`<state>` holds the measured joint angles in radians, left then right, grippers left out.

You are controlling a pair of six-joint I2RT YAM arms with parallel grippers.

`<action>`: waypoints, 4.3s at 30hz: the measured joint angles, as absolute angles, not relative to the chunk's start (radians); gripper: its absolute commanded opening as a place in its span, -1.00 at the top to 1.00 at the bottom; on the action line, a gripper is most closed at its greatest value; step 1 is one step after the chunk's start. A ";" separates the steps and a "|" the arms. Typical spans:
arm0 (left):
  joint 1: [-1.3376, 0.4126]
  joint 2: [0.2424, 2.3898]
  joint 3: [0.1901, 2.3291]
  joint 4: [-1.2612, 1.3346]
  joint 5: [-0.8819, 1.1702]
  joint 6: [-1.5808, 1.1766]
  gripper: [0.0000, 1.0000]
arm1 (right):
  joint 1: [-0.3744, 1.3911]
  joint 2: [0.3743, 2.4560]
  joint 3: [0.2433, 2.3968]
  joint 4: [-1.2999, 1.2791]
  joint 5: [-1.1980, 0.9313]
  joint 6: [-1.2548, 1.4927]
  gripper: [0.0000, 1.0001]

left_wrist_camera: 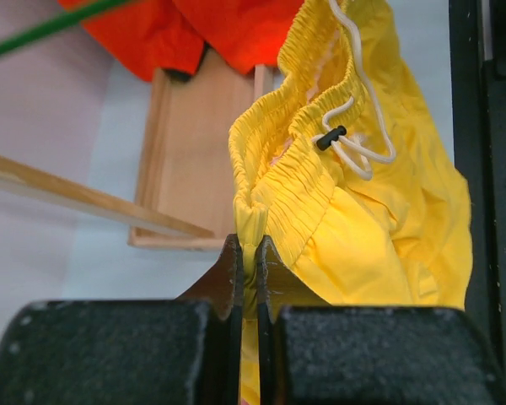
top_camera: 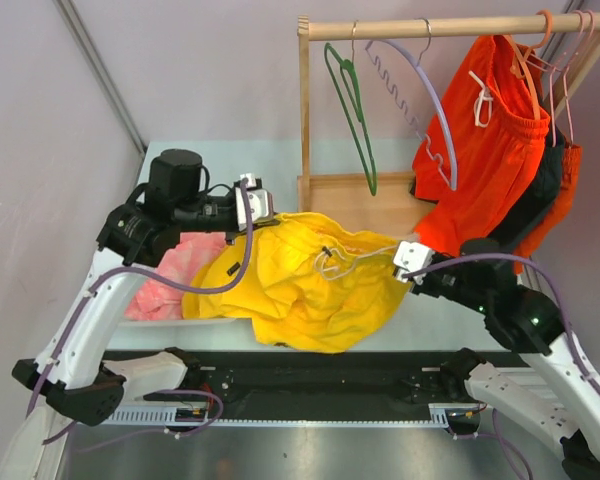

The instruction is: Place the shorts on the hanger

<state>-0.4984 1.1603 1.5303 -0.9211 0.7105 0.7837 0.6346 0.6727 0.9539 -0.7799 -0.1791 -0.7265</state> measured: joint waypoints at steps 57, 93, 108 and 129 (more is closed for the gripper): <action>-0.401 0.900 0.766 -0.374 0.598 0.881 0.66 | 0.658 0.917 0.828 -0.699 -0.234 -0.995 1.00; -0.401 0.961 1.111 -0.567 0.675 0.625 -0.99 | 0.445 0.842 1.522 -0.813 -0.217 -0.416 -0.74; -0.406 0.979 1.143 -0.416 0.684 0.512 -0.99 | 0.323 1.506 2.253 -0.867 -0.006 -0.183 -0.76; -0.408 0.938 1.139 -0.387 0.688 0.512 -0.99 | 0.259 1.514 2.085 -0.882 -0.100 -0.124 1.00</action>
